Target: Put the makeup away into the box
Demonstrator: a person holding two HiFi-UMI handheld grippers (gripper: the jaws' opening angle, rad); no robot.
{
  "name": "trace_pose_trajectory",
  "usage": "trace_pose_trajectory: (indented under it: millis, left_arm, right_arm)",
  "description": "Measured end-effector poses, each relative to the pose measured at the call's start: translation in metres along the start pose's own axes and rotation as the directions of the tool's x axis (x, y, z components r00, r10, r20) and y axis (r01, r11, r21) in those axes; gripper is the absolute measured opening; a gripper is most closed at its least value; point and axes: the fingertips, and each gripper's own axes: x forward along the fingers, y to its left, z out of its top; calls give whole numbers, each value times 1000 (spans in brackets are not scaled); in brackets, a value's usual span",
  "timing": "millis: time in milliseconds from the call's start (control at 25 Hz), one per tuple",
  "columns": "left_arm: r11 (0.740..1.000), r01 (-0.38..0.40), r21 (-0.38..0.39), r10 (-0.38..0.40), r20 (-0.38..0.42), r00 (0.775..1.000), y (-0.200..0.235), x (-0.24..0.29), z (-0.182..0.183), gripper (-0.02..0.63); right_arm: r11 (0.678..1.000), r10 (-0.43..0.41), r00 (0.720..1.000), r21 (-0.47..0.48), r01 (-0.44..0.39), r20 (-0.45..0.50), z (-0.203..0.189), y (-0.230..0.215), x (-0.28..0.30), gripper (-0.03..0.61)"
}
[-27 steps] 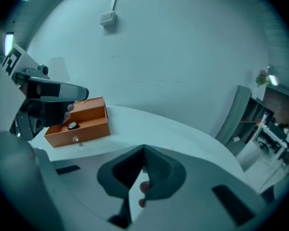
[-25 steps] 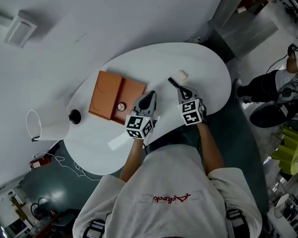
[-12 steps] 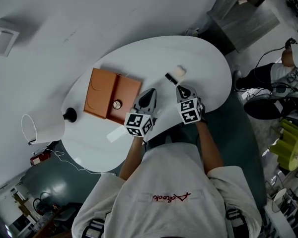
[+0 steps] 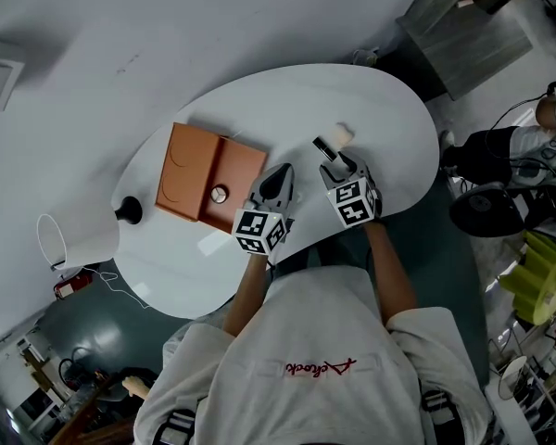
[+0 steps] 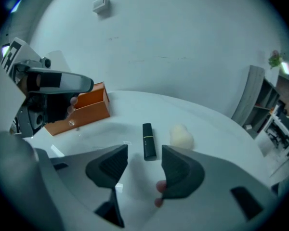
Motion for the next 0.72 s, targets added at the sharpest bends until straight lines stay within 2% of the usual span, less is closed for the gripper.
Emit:
trace_pose_trajectory:
  millis: [440, 520, 640, 720]
  left_arm:
    - [999, -25, -21, 25, -3, 1000, 12, -1, -1, 11]
    - [999, -28, -24, 28, -3, 1000, 16, -1, -1, 11]
    - [999, -32, -28, 32, -5, 999, 19, -1, -1, 11]
    - [999, -32, -30, 32, -4, 999, 19, -2, -1, 11]
  right_arm:
    - [999, 28, 998, -25, -30, -52, 14, -4, 25, 213]
    - [999, 31, 997, -29, -33, -65, 15, -4, 30, 189]
    - [998, 33, 995, -42, -37, -90, 14, -4, 34, 117]
    - [998, 38, 995, -43, -43, -97, 13, -3, 34, 110]
